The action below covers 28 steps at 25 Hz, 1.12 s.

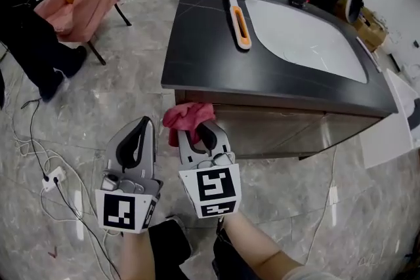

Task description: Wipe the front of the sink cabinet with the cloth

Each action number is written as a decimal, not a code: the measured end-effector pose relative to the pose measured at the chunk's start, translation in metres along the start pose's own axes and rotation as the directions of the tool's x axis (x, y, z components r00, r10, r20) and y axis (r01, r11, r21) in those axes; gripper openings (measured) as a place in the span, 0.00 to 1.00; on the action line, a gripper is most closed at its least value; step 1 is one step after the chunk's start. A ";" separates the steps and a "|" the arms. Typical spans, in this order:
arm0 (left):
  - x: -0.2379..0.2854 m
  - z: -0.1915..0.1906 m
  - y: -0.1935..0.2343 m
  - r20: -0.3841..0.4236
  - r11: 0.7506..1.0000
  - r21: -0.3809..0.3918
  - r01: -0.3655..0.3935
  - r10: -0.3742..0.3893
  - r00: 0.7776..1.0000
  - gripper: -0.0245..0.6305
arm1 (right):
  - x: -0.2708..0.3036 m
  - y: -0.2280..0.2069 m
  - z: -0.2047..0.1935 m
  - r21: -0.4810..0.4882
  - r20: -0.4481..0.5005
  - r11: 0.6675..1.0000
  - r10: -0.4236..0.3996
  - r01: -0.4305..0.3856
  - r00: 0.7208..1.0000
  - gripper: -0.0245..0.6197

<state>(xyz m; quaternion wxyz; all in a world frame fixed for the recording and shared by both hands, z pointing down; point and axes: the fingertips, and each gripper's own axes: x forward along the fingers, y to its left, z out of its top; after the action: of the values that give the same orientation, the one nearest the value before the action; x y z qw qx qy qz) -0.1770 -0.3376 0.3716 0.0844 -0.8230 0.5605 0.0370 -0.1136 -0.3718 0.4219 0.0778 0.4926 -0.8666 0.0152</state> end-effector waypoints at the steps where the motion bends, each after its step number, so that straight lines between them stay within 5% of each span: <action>1: -0.002 -0.006 0.000 0.009 1.000 0.002 -0.010 0.010 1.000 0.04 | 0.000 0.000 0.001 0.002 0.017 1.000 0.008 -0.008 1.000 0.13; 12: -0.022 -0.039 -0.043 0.041 0.999 -0.041 0.033 -0.031 0.999 0.04 | 0.000 -0.005 0.010 -0.062 0.161 0.996 0.073 -0.064 0.984 0.13; 17: -0.036 -0.047 -0.053 0.034 0.997 -0.081 0.016 -0.014 0.999 0.04 | -0.010 -0.026 -0.001 -0.081 0.129 0.996 0.032 -0.022 0.991 0.13; 28: -0.046 -0.041 -0.068 0.033 0.999 -0.032 0.005 -0.004 0.999 0.04 | -0.045 -0.095 -0.017 -0.060 0.119 0.992 -0.099 0.106 0.988 0.13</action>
<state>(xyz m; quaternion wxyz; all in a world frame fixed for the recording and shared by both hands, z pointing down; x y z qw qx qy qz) -0.1326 -0.2791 0.4261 0.0805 -0.8247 0.5567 0.0596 -0.0071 -0.3806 0.4276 0.0443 0.5338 -0.8432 -0.0464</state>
